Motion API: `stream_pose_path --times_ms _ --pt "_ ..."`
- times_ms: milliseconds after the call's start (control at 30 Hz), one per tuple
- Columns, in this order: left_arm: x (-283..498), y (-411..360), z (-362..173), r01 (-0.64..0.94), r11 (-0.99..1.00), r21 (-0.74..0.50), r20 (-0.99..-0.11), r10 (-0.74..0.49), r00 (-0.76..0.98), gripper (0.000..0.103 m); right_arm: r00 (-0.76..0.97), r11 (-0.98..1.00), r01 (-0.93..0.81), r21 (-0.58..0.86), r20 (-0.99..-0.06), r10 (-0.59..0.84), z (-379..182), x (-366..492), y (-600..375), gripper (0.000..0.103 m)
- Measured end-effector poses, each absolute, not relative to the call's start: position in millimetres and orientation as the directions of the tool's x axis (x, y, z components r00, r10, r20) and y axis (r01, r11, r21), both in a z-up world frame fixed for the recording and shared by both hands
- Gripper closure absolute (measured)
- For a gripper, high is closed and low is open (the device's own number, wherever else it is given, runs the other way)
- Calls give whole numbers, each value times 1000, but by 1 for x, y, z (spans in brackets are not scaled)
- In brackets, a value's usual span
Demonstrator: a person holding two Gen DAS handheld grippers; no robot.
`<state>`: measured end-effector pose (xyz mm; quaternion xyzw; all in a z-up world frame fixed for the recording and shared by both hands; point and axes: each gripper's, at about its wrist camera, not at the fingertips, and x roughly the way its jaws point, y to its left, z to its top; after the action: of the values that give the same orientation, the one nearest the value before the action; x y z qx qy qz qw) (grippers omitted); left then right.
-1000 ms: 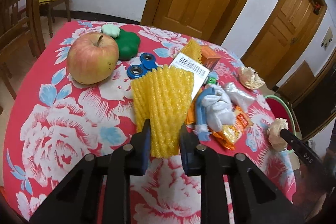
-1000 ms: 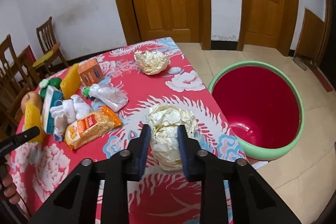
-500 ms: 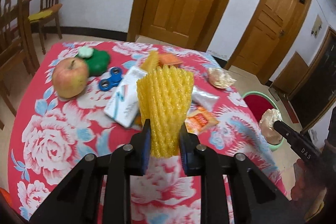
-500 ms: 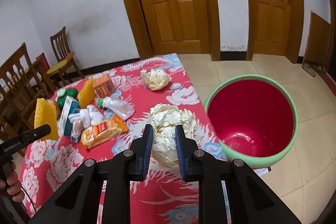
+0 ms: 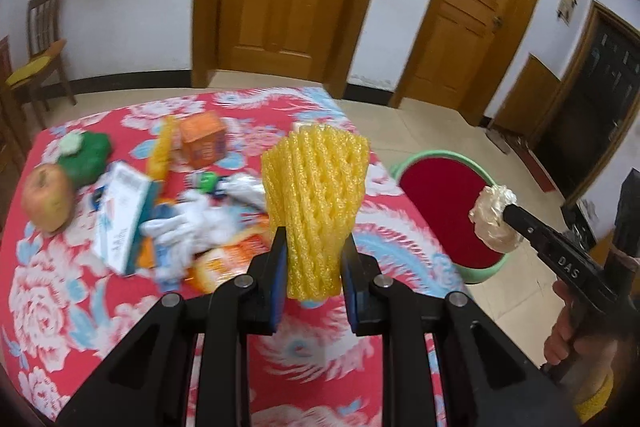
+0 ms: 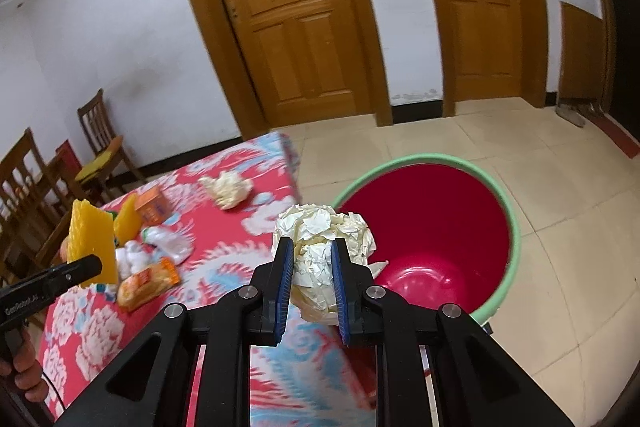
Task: Collect trash
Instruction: 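Grasp the yellow foam net with the left tool while the right tool grasps the foil ball, then drop the foil ball into the bin with the right tool while the left tool drops the foam net in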
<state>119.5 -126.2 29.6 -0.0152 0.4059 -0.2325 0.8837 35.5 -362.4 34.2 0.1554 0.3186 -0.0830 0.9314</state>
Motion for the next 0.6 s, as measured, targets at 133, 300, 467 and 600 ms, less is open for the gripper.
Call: stream_pose_path --times_ms 133,300,467,600 --pt "124 -157 26 444 871 -211 -724 -444 527 80 769 921 298 249 -635 -77 27 37 -388 84" --pt "128 -189 21 490 849 -196 -734 -458 501 80 748 907 342 244 -655 -106 16 39 -412 83" --pt "133 -218 13 524 831 -186 -750 -464 471 80 733 900 365 239 -670 -120 6 43 -426 82" --pt "138 -238 8 549 815 -185 -758 -474 448 80 737 891 371 262 -667 -111 2 41 -438 81"
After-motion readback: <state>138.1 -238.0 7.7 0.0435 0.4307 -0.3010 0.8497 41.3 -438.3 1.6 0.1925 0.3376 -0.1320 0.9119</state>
